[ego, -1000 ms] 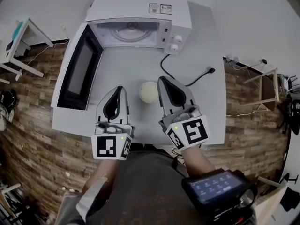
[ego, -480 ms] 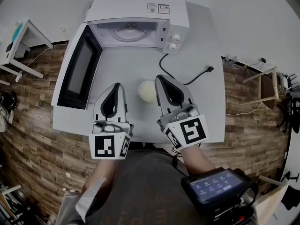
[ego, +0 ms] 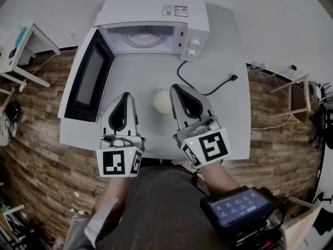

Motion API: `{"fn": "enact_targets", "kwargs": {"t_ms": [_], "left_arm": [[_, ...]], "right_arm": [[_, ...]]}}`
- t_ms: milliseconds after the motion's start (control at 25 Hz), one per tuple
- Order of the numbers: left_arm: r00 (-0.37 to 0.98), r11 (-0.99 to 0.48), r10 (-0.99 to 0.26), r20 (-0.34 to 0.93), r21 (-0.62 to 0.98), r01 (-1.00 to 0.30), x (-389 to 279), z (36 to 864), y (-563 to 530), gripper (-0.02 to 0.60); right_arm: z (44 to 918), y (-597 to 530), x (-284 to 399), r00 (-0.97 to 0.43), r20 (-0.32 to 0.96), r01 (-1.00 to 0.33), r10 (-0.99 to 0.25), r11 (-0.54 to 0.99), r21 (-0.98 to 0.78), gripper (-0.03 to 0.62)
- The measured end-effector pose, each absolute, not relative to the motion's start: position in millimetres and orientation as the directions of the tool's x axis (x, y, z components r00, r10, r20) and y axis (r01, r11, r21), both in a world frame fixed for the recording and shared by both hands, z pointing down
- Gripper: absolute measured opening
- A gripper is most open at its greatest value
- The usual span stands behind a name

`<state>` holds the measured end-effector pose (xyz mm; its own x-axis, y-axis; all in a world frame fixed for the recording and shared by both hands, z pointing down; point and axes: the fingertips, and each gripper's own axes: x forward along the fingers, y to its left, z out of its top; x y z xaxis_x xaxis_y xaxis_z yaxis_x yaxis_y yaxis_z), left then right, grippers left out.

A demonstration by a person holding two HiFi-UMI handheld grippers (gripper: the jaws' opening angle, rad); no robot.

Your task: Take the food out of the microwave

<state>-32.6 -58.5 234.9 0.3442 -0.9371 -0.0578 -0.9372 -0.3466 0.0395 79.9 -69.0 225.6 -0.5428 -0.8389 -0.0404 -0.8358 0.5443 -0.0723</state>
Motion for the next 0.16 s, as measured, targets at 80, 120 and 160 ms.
{"fn": "enact_targets", "kwargs": {"t_ms": [80,120,160], "left_arm": [[0.339,-0.341,-0.939,-0.058,0.038,-0.939,-33.7,234.4,-59.2,0.008],[0.337,-0.339,-0.940,-0.059,0.037,-0.940,-34.0,234.0,-59.5,0.008],[0.335,-0.338,-0.940,-0.059,0.036,-0.941,-34.3,233.7,-59.6,0.008]], "right_arm": [[225.3,-68.8,79.2,-0.546,-0.041,-0.834,-0.837,0.548,-0.070,0.008],[225.1,-68.7,78.8,-0.548,-0.042,-0.832,-0.835,0.550,-0.069,0.008],[224.8,-68.5,78.4,-0.550,-0.042,-0.831,-0.834,0.552,-0.069,0.008]]}}
